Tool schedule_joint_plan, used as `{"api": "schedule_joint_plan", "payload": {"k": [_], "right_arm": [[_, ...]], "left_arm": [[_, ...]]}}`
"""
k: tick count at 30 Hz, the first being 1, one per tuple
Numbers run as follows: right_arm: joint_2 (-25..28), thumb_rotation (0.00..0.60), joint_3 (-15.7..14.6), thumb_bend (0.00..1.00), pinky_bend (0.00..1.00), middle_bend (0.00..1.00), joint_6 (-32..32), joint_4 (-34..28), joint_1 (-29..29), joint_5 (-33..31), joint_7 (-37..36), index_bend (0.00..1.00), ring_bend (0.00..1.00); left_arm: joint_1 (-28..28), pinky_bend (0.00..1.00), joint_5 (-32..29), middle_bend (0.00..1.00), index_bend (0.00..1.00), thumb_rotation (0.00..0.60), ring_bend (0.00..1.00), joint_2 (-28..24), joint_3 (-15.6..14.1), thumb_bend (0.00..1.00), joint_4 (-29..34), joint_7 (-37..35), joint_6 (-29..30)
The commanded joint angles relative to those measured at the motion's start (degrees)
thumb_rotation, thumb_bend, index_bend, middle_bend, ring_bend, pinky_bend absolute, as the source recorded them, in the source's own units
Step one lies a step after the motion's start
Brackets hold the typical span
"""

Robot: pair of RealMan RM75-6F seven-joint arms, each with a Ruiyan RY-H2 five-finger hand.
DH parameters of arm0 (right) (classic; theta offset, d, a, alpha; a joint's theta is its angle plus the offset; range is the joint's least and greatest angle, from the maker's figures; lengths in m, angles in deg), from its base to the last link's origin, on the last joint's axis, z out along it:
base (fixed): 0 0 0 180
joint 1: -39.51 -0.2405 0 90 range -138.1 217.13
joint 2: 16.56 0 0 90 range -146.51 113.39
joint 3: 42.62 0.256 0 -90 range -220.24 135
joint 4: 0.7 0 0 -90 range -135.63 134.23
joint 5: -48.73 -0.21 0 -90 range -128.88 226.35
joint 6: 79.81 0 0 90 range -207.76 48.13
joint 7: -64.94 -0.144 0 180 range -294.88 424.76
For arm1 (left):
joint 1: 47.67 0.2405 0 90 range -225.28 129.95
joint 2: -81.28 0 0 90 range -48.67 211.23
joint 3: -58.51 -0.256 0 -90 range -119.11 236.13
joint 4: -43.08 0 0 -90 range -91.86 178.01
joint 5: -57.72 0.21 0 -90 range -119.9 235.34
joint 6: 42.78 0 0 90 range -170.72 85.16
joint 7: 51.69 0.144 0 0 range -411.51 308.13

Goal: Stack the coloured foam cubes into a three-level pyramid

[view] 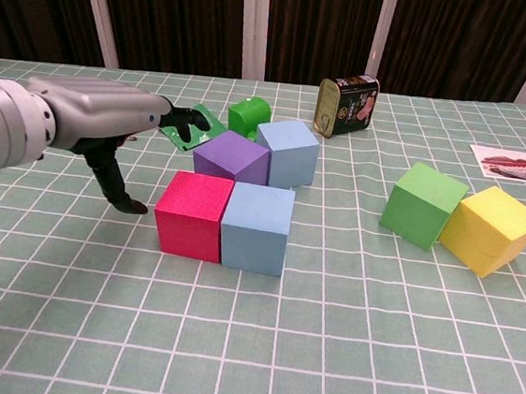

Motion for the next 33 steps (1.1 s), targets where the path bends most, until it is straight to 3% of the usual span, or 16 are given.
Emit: {"api": "schedule_joint_plan", "payload": {"k": [1,14,33], "right_arm": [[0.0,0.6,-0.1,0.31,0.0,0.0,0.0,-0.1,0.0,0.1,0.1,0.0,0.0],[-0.2,0.6,0.0,0.31,0.0,0.0,0.1,-0.2,0.0,-0.1,0.6,0.0,0.0],[-0.1,0.6,0.0,0.31,0.0,0.0,0.1,-0.2,0.0,-0.1,0.3,0.0,0.0]], "left_arm": [[1.4,0.0,1.1,0.15,0.0,0.6,0.0,-2.1,-1.2,0.28,1.1,-1.4,0.2],[1.9,0.0,0.4,0.19,0.0,0.6,0.0,-5.2,-4.9,0.3,2.3,-1.2,-4.3],[1.1,0.0,0.1,0.21,0.0,0.6,0.0,-2.2,-5.5,0.3,2.3,0.3,-4.6]]}}
